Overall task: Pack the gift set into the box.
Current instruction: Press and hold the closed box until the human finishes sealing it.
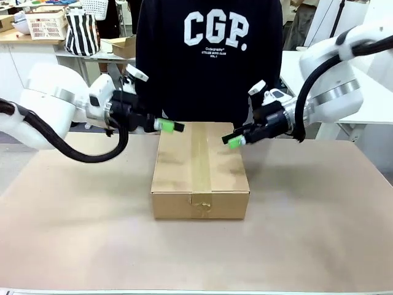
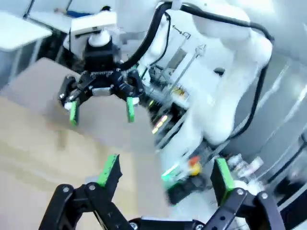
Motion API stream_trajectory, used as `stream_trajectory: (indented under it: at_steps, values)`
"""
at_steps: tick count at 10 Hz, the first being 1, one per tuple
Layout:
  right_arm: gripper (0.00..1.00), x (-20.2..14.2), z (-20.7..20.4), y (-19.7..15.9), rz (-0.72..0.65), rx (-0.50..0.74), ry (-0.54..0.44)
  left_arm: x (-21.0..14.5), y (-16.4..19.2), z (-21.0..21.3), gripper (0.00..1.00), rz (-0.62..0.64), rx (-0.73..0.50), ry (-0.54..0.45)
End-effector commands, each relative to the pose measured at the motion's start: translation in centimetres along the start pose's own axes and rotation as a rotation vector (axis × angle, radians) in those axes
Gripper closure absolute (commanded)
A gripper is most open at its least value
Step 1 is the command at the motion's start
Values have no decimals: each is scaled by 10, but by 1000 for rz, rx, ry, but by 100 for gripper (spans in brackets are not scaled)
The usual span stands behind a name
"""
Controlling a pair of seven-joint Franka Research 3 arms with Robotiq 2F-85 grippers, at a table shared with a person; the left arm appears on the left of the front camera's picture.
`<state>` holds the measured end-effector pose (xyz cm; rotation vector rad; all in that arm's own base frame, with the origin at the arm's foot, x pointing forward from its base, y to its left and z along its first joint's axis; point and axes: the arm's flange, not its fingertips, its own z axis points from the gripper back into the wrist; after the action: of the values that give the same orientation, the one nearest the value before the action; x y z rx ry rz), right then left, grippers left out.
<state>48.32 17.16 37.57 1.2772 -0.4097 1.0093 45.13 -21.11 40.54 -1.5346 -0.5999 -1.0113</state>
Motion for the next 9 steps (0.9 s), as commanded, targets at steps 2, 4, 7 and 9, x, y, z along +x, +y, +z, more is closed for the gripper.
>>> stream_trajectory:
  at_steps: [2, 4, 7, 9]
  values:
    - [0, -9, 36, 58, -419, 112, -21, -15, -51, 4, 0, 464, -10, -64]
    - [0, -61, 61, 95, -506, 7, -158, -56, -93, 28, 0, 636, -12, -231]
    - [0, -146, 129, 97, -599, -14, -528, -117, -160, 71, 0, 616, 12, -483]
    - [0, -174, 151, 82, -585, 8, -652, -143, -161, 99, 0, 674, -94, -595]
